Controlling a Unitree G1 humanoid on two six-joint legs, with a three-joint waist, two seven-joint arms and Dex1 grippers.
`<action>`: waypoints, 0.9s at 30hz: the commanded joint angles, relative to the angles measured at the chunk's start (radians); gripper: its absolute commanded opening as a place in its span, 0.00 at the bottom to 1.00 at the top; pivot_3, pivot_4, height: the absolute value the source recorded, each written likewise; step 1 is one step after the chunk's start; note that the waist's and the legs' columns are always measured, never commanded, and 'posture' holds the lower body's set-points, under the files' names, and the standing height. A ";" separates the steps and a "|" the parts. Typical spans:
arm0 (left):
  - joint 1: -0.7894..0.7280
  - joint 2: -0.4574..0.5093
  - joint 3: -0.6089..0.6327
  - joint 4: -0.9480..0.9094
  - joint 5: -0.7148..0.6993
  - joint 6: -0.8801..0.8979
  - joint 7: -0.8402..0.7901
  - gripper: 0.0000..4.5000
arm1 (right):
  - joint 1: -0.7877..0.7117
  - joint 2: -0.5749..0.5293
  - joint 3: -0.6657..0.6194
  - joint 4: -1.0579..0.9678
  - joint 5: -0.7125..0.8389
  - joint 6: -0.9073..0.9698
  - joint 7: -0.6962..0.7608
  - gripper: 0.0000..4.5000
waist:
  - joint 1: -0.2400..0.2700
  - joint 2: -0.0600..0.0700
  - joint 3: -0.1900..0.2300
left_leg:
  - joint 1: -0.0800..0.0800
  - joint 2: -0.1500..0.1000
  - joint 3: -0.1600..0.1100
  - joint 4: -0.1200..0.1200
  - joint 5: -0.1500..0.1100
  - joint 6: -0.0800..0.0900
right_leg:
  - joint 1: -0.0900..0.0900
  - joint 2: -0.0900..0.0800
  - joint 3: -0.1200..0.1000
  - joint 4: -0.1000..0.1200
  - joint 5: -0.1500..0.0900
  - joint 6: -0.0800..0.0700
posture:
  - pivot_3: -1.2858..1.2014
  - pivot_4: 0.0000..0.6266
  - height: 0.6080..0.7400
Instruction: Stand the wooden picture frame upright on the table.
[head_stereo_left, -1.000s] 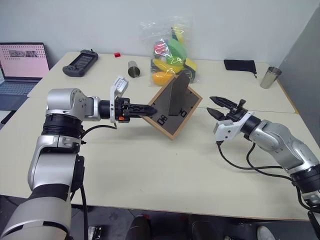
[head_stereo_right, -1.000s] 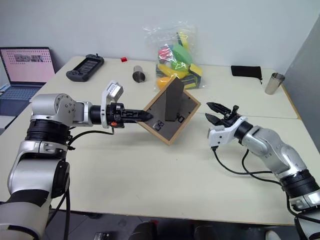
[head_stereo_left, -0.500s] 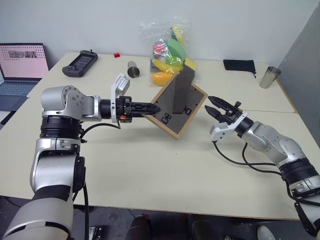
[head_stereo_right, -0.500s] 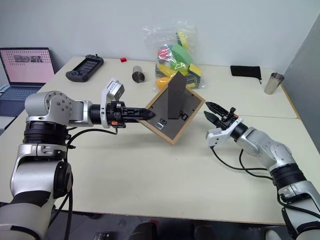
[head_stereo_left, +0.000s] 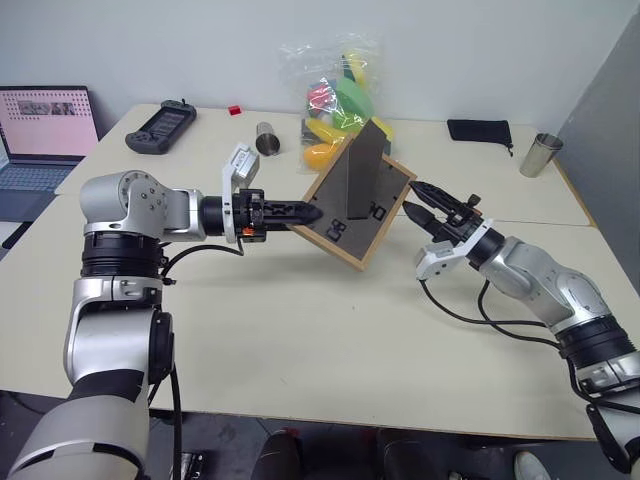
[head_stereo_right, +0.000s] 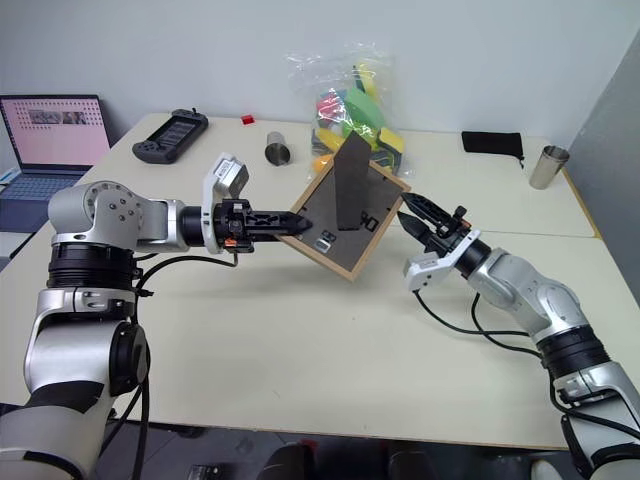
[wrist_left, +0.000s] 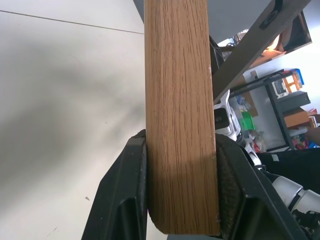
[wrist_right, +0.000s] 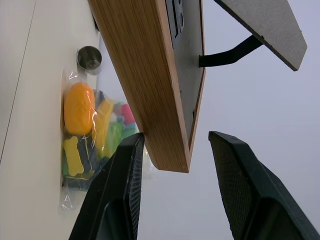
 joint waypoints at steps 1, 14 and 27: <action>-0.022 -0.011 0.018 -0.018 -0.029 -0.005 0.004 0.29 | -0.020 0.019 -0.027 -0.033 0.012 0.007 -0.014 0.48 | 0.000 0.000 0.000 | 0.000 0.000 0.000 0.000 0.000 0.000 | 0.000 0.000 0.000 0.000 0.000 0.000 | 0.52 0.24 1.00; -0.025 -0.017 0.024 -0.038 -0.059 0.041 0.022 0.29 | -0.089 0.080 0.052 0.127 -0.121 -0.014 -0.160 0.48 | -0.001 0.000 0.000 | 0.000 -0.001 0.000 0.000 0.000 0.000 | 0.000 -0.001 0.000 0.001 0.000 0.000 | 0.52 0.24 1.00; -0.019 -0.016 0.027 -0.039 -0.062 0.043 0.034 0.29 | -0.135 0.074 0.048 0.186 -0.099 -0.033 -0.186 0.48 | -0.003 0.000 0.000 | 0.000 -0.002 0.000 0.000 0.000 0.000 | 0.000 -0.002 0.000 0.001 0.000 0.000 | 0.52 0.24 1.00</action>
